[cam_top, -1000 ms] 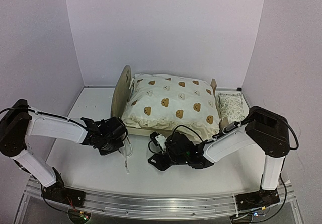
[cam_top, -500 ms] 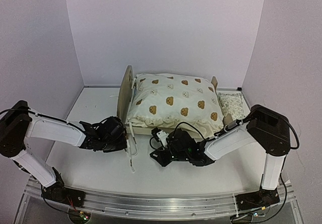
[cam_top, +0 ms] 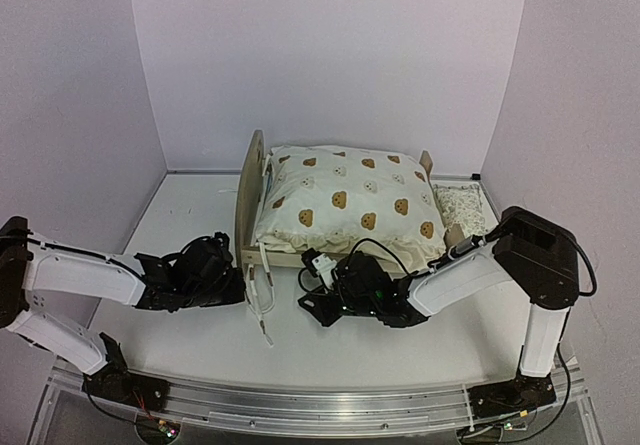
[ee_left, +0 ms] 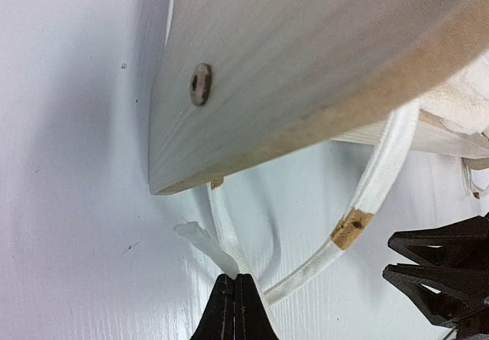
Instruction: Set up the pet bed
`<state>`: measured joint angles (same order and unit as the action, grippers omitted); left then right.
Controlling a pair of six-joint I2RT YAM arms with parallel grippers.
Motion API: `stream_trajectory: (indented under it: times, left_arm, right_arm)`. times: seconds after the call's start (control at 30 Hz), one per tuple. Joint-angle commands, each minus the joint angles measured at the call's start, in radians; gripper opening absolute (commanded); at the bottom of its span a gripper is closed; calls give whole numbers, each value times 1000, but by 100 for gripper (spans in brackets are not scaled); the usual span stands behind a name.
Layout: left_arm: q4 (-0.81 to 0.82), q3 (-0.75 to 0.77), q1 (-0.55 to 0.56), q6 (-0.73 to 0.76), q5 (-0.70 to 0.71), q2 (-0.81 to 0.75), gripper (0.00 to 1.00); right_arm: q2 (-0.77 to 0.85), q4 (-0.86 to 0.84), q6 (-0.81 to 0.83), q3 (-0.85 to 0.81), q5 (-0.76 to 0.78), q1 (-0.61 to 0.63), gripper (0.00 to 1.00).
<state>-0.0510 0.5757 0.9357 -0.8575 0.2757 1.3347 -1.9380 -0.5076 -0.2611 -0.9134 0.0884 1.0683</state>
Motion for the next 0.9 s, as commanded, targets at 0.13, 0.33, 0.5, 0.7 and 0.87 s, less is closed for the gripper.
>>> stream_trajectory:
  times: [0.13,0.33,0.5,0.7,0.87]
  left_arm:
    - [206,-23,25,119,-73,15,0]
    - [262,-27,54,149,-40,48,0]
    - [294,-23,58,163,5,89,0]
    - [342,-21,60,183,53,136,0]
    - [362,-4,60,206,82,172,0]
  right_arm:
    - [37,-57,31,-5,13,1,25]
    - [21,-89,58,-11,14,0,25]
    - [4,-99,80,-17,21,-5,25]
    - [-42,-134,122,-46,25,-12,25]
    - [-95,-166,115,-86,7,-20,29]
